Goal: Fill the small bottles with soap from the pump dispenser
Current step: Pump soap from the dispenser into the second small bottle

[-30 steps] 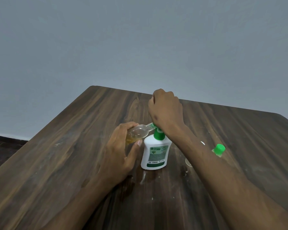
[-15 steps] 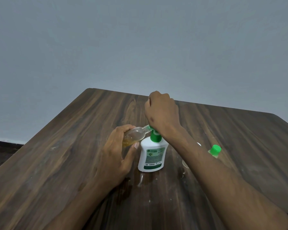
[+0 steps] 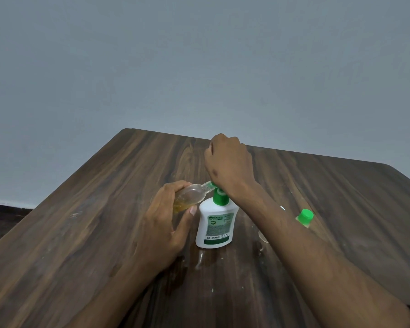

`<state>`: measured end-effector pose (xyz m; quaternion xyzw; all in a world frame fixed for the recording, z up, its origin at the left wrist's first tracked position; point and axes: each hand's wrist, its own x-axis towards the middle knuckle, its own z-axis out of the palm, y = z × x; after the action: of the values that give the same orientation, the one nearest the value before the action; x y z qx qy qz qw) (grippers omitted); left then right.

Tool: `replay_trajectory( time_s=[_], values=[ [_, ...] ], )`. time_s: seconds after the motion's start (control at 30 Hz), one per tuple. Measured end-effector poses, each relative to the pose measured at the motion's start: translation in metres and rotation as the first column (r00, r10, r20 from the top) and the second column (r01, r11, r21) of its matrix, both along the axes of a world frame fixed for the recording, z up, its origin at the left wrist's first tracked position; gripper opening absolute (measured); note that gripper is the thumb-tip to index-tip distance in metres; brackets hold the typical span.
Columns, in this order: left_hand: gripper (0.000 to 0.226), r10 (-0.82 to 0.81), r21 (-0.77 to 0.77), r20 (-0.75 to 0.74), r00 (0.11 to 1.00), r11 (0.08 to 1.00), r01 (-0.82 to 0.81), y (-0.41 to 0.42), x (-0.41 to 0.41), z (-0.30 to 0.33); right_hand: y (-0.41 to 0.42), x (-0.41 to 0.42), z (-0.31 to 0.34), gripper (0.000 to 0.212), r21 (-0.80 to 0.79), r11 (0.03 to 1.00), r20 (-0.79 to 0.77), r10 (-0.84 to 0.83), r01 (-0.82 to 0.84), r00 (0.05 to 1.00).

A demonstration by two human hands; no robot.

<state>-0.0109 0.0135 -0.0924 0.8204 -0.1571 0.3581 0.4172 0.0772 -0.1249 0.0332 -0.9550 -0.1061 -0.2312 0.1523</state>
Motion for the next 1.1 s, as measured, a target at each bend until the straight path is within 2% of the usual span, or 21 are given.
replay_trajectory(
  time_s=[1.1],
  values=[
    [0.038,0.03,0.014,0.007,1.0,0.999,-0.03,-0.0016,-0.0015,0.0043,0.0017,0.0042,-0.0008,0.029,0.004,1.0,0.002,0.009,-0.009,1.0]
  ],
)
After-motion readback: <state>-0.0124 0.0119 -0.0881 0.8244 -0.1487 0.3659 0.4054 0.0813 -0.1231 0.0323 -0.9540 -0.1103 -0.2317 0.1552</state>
